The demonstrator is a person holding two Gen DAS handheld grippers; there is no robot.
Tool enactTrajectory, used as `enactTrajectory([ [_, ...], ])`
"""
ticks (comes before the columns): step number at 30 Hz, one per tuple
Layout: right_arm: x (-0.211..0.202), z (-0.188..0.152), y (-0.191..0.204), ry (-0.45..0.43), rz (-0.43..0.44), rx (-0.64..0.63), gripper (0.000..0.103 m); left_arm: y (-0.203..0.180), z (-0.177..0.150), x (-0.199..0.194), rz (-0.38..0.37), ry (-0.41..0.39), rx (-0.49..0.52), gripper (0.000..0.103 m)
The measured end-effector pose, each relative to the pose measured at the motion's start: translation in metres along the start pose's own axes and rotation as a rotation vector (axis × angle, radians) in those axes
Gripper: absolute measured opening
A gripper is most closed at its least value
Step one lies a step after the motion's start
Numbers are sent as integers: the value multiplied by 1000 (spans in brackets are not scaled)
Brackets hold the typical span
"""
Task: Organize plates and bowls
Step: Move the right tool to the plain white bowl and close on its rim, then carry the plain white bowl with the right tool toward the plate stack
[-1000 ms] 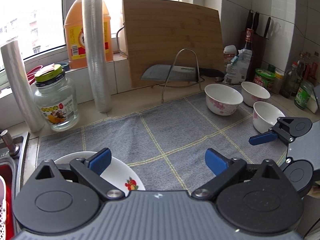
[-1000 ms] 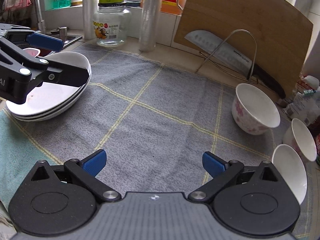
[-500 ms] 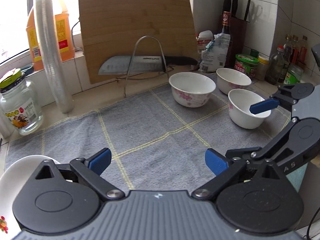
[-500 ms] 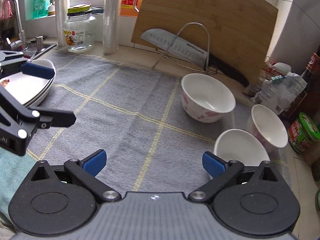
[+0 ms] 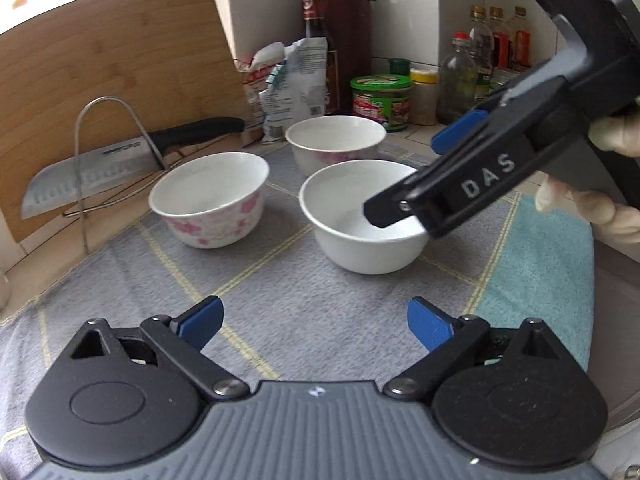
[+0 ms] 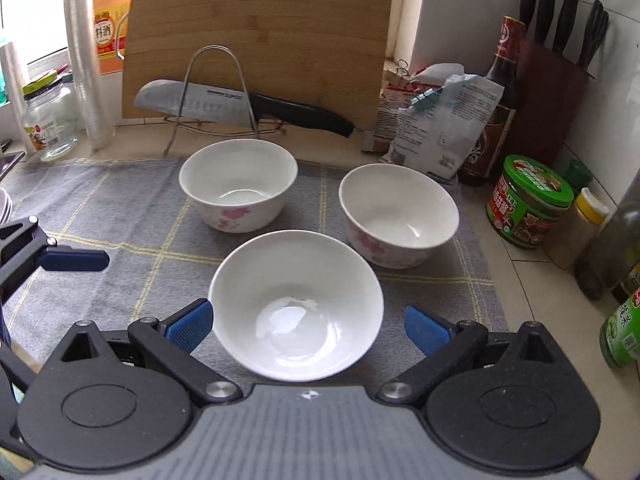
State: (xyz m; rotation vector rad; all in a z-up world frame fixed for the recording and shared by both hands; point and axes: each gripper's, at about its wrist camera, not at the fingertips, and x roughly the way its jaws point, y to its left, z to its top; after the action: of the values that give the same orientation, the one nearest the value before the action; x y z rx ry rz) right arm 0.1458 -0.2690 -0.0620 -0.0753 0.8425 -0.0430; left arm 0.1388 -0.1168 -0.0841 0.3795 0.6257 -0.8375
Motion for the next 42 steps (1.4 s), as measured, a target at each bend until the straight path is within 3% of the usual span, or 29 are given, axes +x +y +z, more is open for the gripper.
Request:
enactTrajectory([
  [9, 24, 7, -14, 34, 37, 15, 86, -17, 20, 30, -62, -29, 52, 79],
  [18, 39, 10, -21, 70, 89, 27, 72, -18, 27, 43, -107, -28, 76, 80],
  [31, 42, 13, -22, 73, 94, 13, 71, -13, 30, 50, -147, -25, 86, 81],
  [42, 34, 15, -15, 66, 93, -10, 72, -14, 29, 44, -123, -15, 100, 81],
])
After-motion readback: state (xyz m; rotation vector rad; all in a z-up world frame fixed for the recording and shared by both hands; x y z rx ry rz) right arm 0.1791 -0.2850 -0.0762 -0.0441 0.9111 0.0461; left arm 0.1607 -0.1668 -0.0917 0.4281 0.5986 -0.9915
